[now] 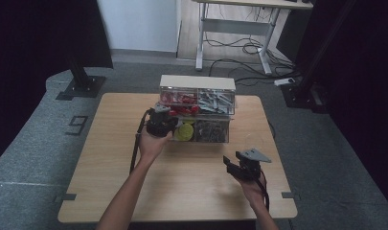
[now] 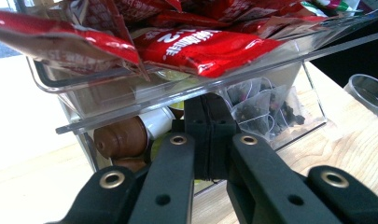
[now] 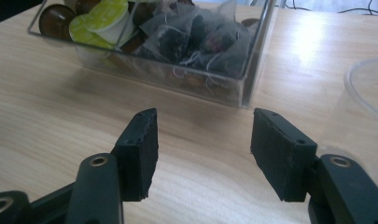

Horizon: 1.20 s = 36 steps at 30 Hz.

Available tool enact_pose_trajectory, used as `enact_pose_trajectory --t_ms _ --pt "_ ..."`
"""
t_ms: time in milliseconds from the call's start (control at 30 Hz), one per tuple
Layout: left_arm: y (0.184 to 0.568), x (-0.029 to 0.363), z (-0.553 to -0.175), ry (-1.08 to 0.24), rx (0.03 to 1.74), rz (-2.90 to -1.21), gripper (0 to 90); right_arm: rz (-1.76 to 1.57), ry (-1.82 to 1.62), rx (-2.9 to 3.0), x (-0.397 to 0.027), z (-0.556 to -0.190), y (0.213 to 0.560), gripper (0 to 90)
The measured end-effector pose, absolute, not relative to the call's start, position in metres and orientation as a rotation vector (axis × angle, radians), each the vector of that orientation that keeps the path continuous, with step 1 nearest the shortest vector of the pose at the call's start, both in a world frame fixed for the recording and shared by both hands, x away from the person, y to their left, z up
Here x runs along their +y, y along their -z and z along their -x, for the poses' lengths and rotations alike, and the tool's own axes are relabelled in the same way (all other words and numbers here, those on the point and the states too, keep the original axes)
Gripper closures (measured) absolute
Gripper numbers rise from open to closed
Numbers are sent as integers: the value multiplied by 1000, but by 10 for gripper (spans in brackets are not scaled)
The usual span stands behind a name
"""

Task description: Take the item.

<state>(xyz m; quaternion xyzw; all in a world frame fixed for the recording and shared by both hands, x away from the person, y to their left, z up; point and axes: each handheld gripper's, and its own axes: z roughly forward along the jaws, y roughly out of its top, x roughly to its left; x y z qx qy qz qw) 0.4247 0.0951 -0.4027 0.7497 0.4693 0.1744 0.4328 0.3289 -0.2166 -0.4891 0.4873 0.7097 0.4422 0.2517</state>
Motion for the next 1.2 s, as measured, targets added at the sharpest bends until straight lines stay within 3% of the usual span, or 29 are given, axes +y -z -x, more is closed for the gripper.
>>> enact_pose_trajectory --t_ms 1200 --pt "402 96 -426 -415 1167 -1868 895 -1265 -1267 1969 -174 -374 468 506"
